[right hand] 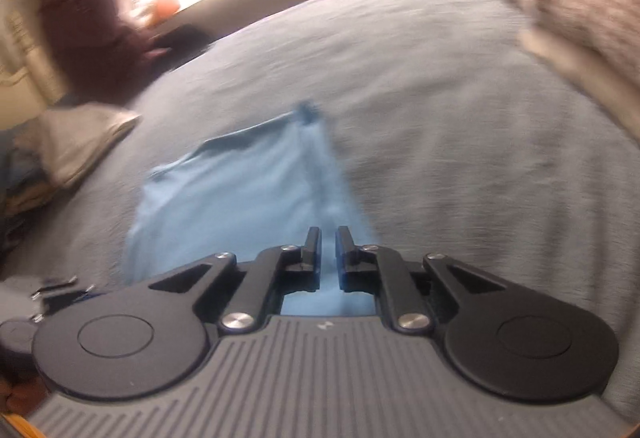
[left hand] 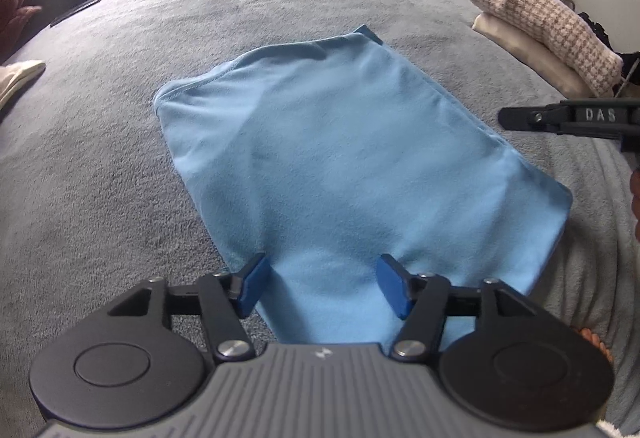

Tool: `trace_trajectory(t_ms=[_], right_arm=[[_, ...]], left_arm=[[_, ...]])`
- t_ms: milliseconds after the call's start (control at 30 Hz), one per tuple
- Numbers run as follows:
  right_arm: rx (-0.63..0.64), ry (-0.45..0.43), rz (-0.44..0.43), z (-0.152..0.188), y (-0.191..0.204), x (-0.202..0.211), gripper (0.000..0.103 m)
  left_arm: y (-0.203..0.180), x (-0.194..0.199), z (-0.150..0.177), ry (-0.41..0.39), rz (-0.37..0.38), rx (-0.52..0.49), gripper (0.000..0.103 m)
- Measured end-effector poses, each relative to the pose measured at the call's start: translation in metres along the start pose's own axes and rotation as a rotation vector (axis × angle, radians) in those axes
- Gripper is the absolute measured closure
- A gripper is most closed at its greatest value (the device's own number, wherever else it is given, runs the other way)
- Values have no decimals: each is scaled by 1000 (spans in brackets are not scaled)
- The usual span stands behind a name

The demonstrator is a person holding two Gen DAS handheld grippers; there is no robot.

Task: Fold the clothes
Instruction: 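Close the right gripper on the edge of the folded light blue shirt, then close the left gripper on the shirt edge while the right gripper holds its edge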

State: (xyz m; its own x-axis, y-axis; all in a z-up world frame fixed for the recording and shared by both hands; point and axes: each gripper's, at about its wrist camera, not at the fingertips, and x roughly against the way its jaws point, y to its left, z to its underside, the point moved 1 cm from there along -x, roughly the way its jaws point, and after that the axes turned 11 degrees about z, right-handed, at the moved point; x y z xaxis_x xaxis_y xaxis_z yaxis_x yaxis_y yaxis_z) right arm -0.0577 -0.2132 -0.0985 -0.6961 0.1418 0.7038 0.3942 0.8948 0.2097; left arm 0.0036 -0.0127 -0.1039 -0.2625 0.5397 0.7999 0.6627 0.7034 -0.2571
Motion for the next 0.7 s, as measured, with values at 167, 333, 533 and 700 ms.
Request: trace_trajectory(t_ms=[167, 333, 533, 700], right_arm=[[17, 30, -83, 4, 14, -20, 95], [-85, -38, 34, -15, -15, -26, 94], [-15, -93, -65, -28, 13, -13, 94], [60, -51, -107, -22, 37, -26, 94]], left_arm=[[1, 0, 1, 1, -3, 19, 31], [1, 1, 2, 1, -15, 29, 30], [3, 5, -1, -4, -8, 51, 30], [13, 26, -11, -101, 38, 64, 30]])
